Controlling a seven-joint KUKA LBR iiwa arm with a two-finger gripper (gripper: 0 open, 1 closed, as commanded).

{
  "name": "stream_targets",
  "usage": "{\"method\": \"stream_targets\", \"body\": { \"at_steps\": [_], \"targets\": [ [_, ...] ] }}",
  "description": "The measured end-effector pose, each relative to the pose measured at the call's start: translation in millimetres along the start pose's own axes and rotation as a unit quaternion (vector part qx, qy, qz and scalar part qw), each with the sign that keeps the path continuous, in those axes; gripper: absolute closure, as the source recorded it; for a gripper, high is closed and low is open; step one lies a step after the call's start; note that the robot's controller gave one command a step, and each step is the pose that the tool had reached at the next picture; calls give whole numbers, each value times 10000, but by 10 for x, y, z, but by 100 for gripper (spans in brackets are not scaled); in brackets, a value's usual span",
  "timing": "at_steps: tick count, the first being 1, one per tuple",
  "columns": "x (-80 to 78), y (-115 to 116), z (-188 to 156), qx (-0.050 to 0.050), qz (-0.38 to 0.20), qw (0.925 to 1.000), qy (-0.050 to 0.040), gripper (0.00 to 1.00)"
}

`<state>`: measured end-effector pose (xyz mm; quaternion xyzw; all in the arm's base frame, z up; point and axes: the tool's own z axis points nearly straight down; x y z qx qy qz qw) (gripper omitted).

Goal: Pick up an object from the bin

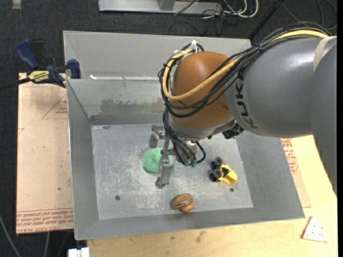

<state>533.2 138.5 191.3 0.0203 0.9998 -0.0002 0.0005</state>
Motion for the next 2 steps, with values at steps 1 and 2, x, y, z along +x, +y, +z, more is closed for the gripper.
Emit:
{"method": "stream_targets", "body": {
  "at_steps": [1,2],
  "targets": [
    [-38,-86,71,-3,-44,10000,9,0],
    [-171,-146,271,-9,-1074,9942,-23,0]
  ]
}}
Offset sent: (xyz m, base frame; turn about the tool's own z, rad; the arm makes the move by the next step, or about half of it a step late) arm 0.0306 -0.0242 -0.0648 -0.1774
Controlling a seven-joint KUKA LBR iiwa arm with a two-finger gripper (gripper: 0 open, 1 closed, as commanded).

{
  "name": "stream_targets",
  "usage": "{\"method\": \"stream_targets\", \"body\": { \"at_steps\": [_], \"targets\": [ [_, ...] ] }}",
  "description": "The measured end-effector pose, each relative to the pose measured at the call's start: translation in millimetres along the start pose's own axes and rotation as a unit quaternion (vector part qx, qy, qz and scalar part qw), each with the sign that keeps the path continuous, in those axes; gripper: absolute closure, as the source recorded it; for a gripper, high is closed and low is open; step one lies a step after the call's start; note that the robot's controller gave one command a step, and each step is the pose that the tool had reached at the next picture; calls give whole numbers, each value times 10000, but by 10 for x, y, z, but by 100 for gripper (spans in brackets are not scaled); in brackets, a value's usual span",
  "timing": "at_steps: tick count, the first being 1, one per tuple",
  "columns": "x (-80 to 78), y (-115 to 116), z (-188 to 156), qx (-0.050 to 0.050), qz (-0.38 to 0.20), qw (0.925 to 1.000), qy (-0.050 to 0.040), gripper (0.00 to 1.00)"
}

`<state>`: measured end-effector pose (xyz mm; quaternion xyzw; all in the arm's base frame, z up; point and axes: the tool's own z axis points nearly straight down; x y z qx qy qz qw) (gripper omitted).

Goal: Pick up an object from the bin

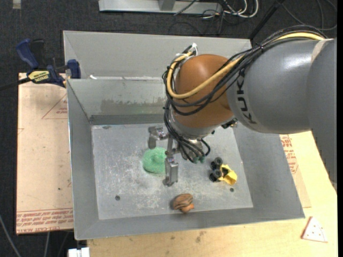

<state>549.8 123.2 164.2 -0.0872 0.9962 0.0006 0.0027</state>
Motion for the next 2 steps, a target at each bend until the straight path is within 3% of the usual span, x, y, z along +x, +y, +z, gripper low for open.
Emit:
{"method": "stream_targets", "body": {
  "at_steps": [1,2],
  "targets": [
    [-183,-234,462,-4,250,9997,0,0],
    [-138,-371,713,-4,-315,9995,12,100]
  ]
}}
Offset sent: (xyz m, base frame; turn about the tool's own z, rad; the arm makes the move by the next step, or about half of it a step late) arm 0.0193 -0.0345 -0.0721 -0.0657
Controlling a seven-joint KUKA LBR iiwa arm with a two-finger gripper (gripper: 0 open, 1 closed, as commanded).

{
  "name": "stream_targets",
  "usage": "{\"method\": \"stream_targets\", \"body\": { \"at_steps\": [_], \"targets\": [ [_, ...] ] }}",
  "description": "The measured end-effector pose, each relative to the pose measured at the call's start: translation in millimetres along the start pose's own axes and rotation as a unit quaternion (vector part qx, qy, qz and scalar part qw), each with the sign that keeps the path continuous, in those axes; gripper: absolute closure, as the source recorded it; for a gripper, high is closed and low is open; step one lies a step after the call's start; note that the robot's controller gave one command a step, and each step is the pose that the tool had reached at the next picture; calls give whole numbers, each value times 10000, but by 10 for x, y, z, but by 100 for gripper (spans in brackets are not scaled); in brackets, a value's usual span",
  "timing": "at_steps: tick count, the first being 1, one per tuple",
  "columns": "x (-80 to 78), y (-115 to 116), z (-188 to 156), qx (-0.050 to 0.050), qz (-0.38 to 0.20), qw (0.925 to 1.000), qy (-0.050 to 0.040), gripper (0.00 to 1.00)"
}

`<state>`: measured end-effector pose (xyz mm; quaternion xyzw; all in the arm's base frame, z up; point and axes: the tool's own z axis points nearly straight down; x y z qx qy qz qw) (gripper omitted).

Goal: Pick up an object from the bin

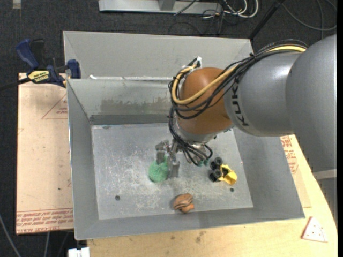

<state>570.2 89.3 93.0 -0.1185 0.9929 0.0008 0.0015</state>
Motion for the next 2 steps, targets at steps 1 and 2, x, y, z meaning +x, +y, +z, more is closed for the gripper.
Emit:
{"method": "stream_targets", "body": {
  "at_steps": [1,2],
  "targets": [
    [0,-1,0,-1,1,10000,0,100],
    [310,285,-1441,2,-66,10000,-6,100]
  ]
}}
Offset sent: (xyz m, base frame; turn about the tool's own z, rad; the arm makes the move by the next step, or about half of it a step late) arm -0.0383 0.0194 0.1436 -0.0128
